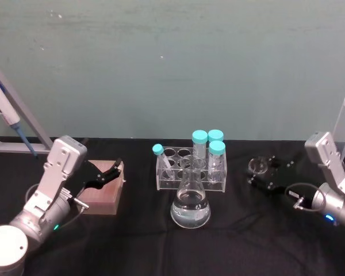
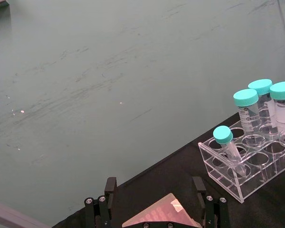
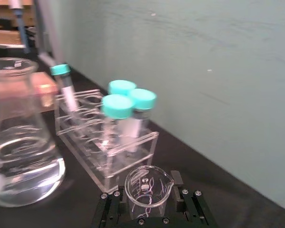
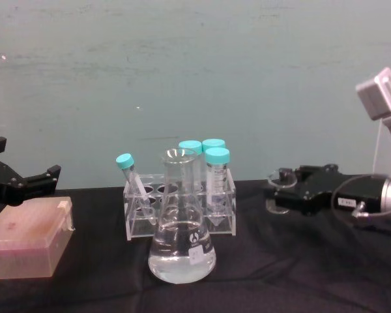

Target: Place the experimental apparatus aside using one hand.

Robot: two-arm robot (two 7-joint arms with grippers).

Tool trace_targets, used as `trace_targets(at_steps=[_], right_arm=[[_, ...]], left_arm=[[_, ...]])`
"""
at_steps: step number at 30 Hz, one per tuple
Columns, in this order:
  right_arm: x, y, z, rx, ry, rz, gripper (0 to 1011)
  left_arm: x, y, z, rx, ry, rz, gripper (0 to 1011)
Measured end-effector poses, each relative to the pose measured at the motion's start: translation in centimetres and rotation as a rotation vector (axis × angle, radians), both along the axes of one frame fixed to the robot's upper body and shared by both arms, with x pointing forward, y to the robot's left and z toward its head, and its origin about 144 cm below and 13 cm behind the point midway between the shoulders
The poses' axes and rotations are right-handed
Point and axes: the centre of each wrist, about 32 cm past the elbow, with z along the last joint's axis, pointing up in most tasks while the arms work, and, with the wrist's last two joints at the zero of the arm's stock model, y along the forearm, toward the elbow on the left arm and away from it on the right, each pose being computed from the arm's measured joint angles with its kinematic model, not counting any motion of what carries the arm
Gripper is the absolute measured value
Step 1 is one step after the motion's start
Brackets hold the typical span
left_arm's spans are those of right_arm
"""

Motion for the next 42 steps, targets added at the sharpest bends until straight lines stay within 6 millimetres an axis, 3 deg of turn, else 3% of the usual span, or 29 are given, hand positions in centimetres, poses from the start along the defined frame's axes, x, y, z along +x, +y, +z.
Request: trace_targets(at_steps=[12,42], right_arm=[[0.6,0.0,0.2,0.024,-0.02,-0.11,539],[0.6,3.7,0.4,0.042,0.009,-0.57,539]], left_arm=[[0.0,0.0,0.0,0.0,0.0,0.0,1000],[0.0,0.0,0.0,0.0,0.0,0.0,1000]])
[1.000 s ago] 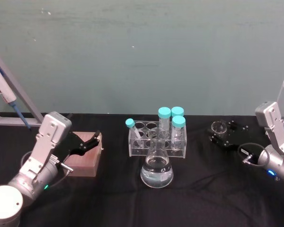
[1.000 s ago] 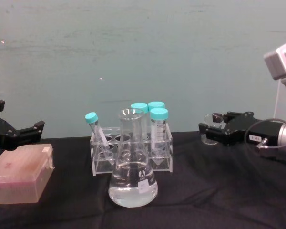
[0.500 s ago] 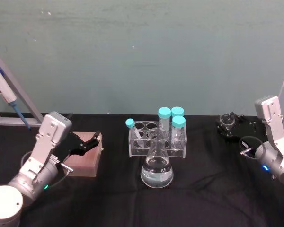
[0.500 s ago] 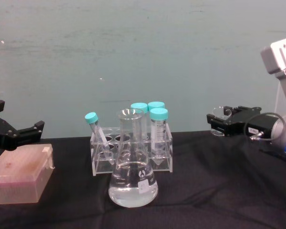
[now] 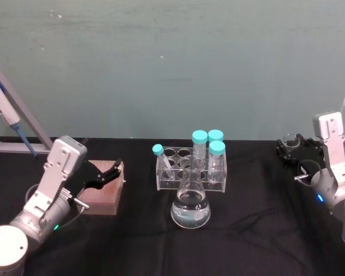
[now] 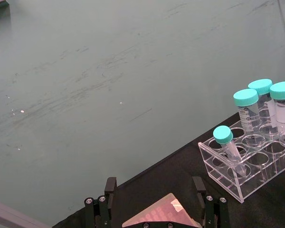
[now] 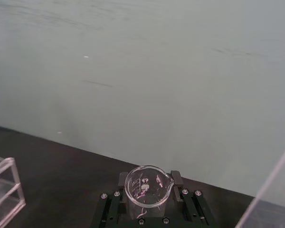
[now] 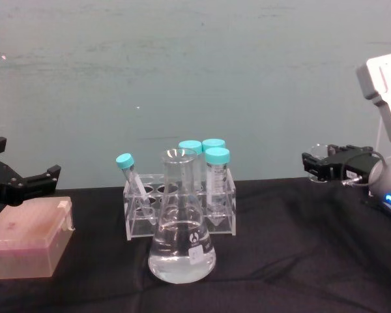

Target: Place the experimental apparatus aside using one hand.

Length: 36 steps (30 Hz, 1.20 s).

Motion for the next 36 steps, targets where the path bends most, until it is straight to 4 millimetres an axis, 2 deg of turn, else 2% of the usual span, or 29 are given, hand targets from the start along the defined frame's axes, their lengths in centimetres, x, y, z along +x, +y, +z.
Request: trace_targets(at_steps=[7,20,36], right_arm=[[0.13,0.44,-0.07,0.017,0.011,-0.082,538],[-0.02,0.76,-0.09,0.021,0.025,-0.132,539],[-0.5,0.38,-0.28,0.003,0.048,-0.185,539]], left_arm=[[0.0,0.0,0.0,0.0,0.0,0.0,1000],[0.0,0.0,0.0,0.0,0.0,0.0,1000],[0.0,0.0,0.0,0.0,0.0,0.0,1000]])
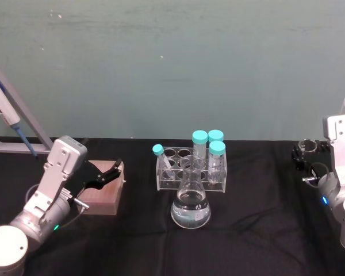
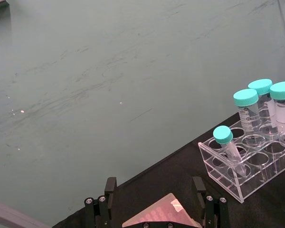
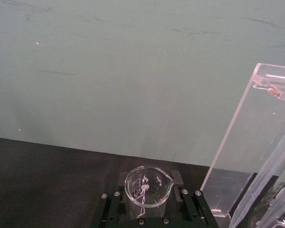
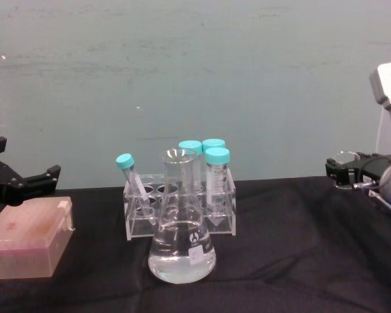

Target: Place the experimental apparatus aside using one hand.

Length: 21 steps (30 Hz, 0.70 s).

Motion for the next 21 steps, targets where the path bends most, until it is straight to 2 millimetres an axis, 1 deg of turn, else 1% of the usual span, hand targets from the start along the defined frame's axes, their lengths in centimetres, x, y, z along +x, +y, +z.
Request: trace_targets(at_steps=[21], right_arm=[[-0.1,-0.45,-0.69,-0.012,0.025,-0.013,539]], left_arm=[[0.0,0.0,0.0,0.0,0.0,0.0,1000]])
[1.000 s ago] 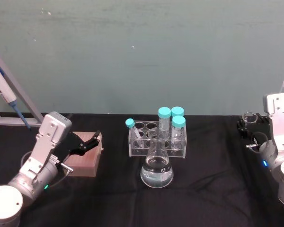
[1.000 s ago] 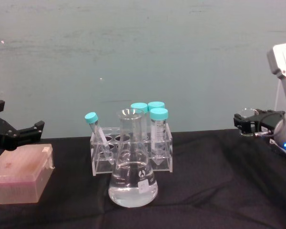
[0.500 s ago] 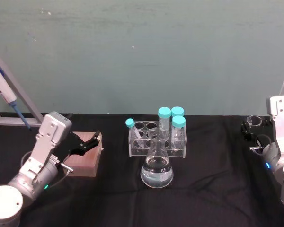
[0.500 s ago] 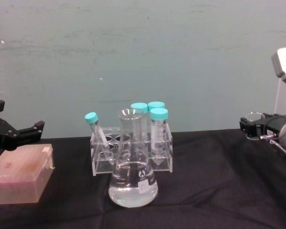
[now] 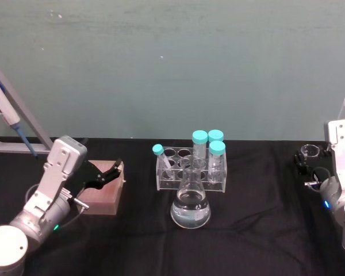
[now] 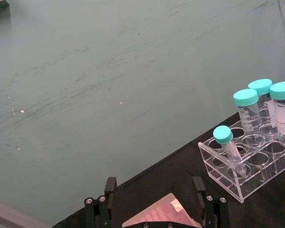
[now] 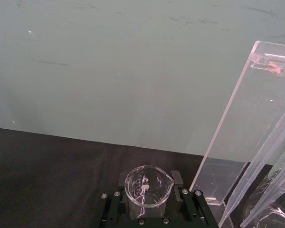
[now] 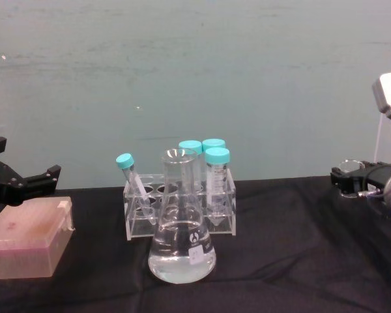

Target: Place the experimental apparatus aside using one hand.

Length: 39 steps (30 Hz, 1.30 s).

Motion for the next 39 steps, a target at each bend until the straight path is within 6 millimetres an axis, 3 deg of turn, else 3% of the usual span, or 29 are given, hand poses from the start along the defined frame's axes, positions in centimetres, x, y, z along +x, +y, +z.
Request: trace_targets(at_steps=[39], right_arm=[[0.3,-0.58,-0.14,0.046,0.03,0.007,539]], left_arm=[[0.0,0.0,0.0,0.0,0.0,0.0,1000]])
